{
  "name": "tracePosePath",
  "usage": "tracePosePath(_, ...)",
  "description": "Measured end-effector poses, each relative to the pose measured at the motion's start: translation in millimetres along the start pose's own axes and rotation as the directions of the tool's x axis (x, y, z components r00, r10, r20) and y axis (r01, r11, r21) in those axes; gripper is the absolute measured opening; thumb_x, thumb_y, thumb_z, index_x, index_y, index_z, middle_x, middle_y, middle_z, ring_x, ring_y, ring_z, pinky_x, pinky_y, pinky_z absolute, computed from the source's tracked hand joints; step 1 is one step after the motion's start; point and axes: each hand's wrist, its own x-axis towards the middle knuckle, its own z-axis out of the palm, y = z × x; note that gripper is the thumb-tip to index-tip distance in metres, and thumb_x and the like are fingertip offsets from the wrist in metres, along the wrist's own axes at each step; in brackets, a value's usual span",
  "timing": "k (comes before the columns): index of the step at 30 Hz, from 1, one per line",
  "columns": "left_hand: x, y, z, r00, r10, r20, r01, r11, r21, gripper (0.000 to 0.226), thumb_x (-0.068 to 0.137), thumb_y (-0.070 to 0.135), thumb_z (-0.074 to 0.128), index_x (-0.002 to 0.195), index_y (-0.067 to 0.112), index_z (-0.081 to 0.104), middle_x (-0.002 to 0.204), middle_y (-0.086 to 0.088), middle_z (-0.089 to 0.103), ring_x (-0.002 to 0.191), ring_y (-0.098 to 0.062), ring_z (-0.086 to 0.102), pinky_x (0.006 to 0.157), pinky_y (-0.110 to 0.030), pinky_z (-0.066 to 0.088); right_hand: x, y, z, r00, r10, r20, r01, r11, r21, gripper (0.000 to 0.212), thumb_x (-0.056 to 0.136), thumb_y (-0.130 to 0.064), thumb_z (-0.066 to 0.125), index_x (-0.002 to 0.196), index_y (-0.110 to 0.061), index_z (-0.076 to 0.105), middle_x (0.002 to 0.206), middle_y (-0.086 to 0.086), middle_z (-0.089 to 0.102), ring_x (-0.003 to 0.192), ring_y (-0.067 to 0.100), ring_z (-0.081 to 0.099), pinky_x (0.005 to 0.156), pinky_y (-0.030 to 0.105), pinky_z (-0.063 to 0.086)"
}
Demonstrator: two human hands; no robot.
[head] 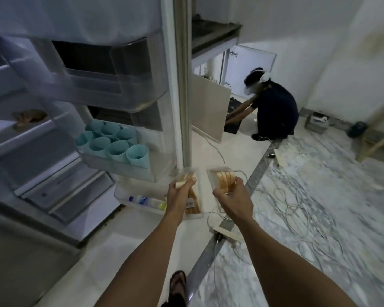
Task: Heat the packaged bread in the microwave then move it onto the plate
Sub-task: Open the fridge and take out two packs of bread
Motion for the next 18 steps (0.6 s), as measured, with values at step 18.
tracePosePath(18, 190.7, 106.3, 145.1, 0.977, 0.012, 0.214, -0.03, 0.996, 0.079, 0.06, 0.078, 0.05, 0.074, 0.126, 0.024, 0.052, 0.114, -0.001, 0.062, 0.099, -0.017, 0.061, 0.085, -0.038, 0.054, 214.6, -27.9, -18.6, 0.961, 0.136, -0.241, -0.129, 0.991, 0.043, 0.055, 0.065, -0.058, 0.069, 0.108, -0.033, 0.048, 0.091, -0.01, 0.062, 0.08, 0.015, 0.061, 0.061, 0.031, 0.039)
